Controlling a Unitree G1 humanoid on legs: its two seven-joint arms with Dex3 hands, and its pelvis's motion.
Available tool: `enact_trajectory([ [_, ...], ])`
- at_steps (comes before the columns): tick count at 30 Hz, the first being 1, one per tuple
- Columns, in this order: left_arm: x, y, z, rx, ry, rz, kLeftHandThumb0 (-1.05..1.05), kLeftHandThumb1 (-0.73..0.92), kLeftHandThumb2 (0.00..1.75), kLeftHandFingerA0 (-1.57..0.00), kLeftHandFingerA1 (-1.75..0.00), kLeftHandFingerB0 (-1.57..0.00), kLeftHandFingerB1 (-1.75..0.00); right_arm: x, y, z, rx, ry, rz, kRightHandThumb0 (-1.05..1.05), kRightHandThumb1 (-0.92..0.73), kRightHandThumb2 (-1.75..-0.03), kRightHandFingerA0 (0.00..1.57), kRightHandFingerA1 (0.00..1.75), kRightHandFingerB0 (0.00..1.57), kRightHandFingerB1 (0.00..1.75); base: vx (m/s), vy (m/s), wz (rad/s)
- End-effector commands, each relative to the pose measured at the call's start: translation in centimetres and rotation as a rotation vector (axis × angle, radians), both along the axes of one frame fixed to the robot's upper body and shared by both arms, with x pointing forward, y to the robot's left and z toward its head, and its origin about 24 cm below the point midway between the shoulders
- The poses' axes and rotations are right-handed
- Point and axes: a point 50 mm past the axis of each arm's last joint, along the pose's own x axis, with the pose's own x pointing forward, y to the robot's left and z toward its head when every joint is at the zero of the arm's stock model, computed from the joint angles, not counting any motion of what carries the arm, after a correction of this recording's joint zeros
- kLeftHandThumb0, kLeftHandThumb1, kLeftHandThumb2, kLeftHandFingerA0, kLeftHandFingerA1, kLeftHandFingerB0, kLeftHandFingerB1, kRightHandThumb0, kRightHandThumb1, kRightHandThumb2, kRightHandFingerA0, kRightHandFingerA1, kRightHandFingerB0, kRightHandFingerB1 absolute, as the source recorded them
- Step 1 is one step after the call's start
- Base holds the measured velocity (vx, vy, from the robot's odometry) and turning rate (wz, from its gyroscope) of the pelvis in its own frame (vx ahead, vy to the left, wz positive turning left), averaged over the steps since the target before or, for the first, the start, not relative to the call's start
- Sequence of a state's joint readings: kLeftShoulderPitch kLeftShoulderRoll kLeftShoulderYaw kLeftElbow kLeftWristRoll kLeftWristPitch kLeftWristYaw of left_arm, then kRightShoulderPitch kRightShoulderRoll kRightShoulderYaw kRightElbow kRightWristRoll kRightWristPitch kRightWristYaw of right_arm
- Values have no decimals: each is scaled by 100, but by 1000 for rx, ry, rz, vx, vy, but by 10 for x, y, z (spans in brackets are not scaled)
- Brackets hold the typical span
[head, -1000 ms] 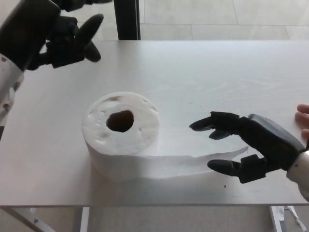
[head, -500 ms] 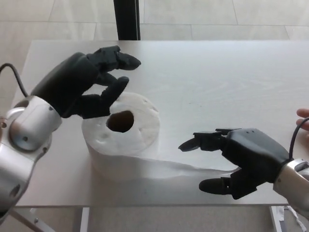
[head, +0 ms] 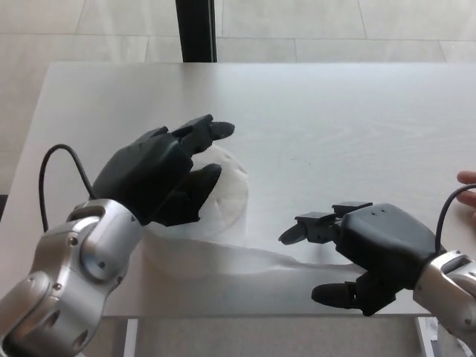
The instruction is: A toilet paper roll is kept in the middle of the desk infront of the robot. The robot places its left hand on the top of the toilet paper roll to hold it still and uses its right hand to tear off a piece of toilet paper from it and hands the paper to a person
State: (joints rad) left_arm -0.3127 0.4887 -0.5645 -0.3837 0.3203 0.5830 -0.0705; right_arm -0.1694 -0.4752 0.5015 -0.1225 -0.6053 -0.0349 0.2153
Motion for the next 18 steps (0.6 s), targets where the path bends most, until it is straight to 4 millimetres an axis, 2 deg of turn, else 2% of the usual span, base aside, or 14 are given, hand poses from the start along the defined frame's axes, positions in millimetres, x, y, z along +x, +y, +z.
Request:
enact_trajectory([
  [1,-7,14,-28,228,-55,195,-67,65,99,0,-40,-10,-44,7,-10,-3,-111,-143,-89,-66,-67,-60,36,73,41,52,0,0,0],
  [2,-9,16,-32,236,-67,196,-64,82,65,-3,-35,-18,-34,7,-10,-4,-107,-171,-99,-66,-66,-60,39,73,42,51,0,0,0],
  [3,-12,18,-39,257,-72,197,-65,86,65,-1,-43,-20,-33,8,-12,-6,-148,-186,-127,-65,-71,-60,40,81,33,52,0,0,0],
  [4,-14,20,-42,260,-68,205,-68,66,98,-1,-42,-13,-47,8,-13,-7,-148,-200,-146,-64,-70,-61,52,106,35,50,0,0,0],
  [5,-16,21,-46,262,-65,211,-68,65,97,-1,-41,-14,-47,8,-13,-9,-150,-208,-178,-67,-55,-97,70,116,28,56,0,0,0],
  [6,-17,22,-48,263,-54,216,-67,66,97,-1,-39,-13,-46,7,-14,-10,-149,-228,-208,-64,-54,-95,75,118,29,55,0,0,0],
  [7,-19,24,-51,265,-47,220,-66,65,96,-1,-39,-14,-46,7,-14,-11,-138,-270,-240,-54,-64,-65,74,161,41,42,0,0,0],
  [8,-20,26,-54,268,-43,221,-66,65,96,-1,-39,-14,-46,7,-14,-12,-124,-323,-275,-54,-64,-65,74,161,41,42,0,0,0],
  [10,-22,27,-57,270,-38,229,-60,84,65,-5,-35,-21,-34,8,-15,-14,-94,-360,-323,-54,-56,-94,100,131,36,55,0,0,0],
  [11,-22,27,-57,271,-35,230,-60,85,65,-5,-36,-20,-33,7,-15,-14,-79,-374,-331,-39,-73,-60,76,173,47,38,0,0,0],
  [12,-23,28,-58,272,-30,233,-60,85,66,-5,-36,-20,-33,7,-14,-14,-39,-396,-345,-31,-75,-65,80,175,48,39,0,0,0],
  [13,-24,28,-60,268,-32,236,-64,66,97,-2,-44,-13,-46,7,-12,-14,1,-410,-350,-30,-76,-69,89,175,55,48,0,0,0],
  [15,-24,28,-61,265,-36,240,-64,66,97,-2,-44,-13,-46,8,-10,-13,29,-430,-353,-30,-76,-69,89,175,55,48,0,0,0],
  [18,-25,27,-63,236,-28,249,-64,66,96,-2,-44,-13,-46,8,-4,-9,86,-464,-341,-37,-77,-63,86,175,80,68,0,0,0],
])
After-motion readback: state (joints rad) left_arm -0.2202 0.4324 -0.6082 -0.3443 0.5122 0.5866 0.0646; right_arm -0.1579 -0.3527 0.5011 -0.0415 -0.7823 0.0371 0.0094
